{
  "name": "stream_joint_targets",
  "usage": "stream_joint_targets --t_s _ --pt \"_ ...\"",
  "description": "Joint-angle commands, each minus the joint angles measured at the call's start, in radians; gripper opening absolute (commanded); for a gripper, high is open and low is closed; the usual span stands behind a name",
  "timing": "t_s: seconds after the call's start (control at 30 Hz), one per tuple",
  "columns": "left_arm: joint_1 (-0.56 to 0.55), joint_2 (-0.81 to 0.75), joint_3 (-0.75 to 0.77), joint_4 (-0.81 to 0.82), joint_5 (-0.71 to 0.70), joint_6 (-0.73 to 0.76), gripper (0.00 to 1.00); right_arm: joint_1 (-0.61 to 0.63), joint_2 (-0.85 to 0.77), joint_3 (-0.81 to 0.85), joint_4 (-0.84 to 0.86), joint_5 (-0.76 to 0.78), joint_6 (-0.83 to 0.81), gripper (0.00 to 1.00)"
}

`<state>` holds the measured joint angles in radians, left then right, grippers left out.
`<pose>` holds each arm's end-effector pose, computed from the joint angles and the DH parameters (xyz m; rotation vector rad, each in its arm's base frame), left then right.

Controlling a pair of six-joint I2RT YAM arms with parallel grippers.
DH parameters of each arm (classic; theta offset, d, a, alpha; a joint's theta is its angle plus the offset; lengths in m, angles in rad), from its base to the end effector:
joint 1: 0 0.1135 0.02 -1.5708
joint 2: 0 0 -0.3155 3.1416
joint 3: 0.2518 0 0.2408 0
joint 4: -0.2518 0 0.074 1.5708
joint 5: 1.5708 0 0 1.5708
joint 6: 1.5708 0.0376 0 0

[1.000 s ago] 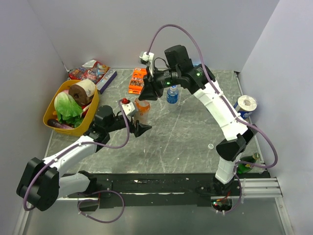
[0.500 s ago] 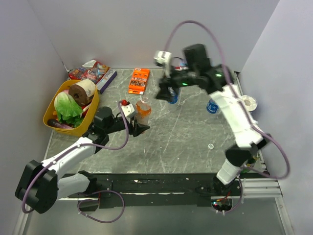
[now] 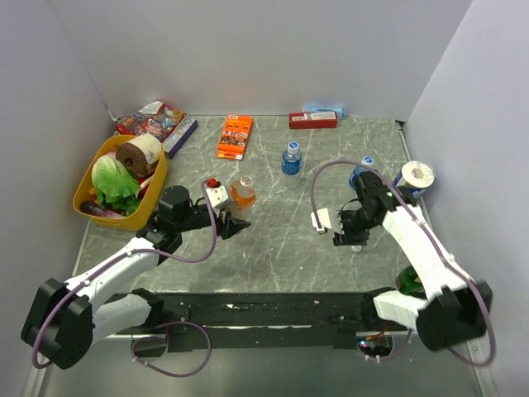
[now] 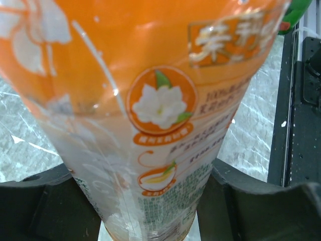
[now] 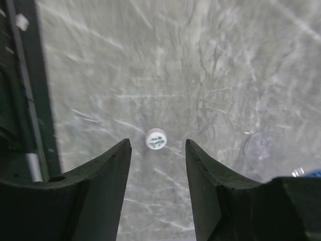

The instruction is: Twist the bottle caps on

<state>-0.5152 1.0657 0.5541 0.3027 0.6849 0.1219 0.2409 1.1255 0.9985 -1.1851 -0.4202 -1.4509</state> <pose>0.1631 -0.1197 0.3064 1.0262 1.5008 -0.8872 0.1427 0.0509 0.3235 -2.0557 1.7216 0.2718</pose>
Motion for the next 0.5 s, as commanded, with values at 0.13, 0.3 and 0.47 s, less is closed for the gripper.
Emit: stream_joint_targets --t_s 0.13,0.3,0.47 --pt "-0.005 -0.010 0.038 -0.039 0.025 0.036 0.51 -0.115 0.112 -0.129 0.186 0.084 -0.391 0.56" --pt "-0.005 -0.003 0.050 -0.065 0.027 0.041 0.51 -0.167 0.203 -0.133 0.193 0.119 -0.492 0.56" --pt "-0.005 0.004 0.055 -0.077 0.024 0.041 0.51 -0.224 0.220 -0.167 0.222 0.136 -0.586 0.57"
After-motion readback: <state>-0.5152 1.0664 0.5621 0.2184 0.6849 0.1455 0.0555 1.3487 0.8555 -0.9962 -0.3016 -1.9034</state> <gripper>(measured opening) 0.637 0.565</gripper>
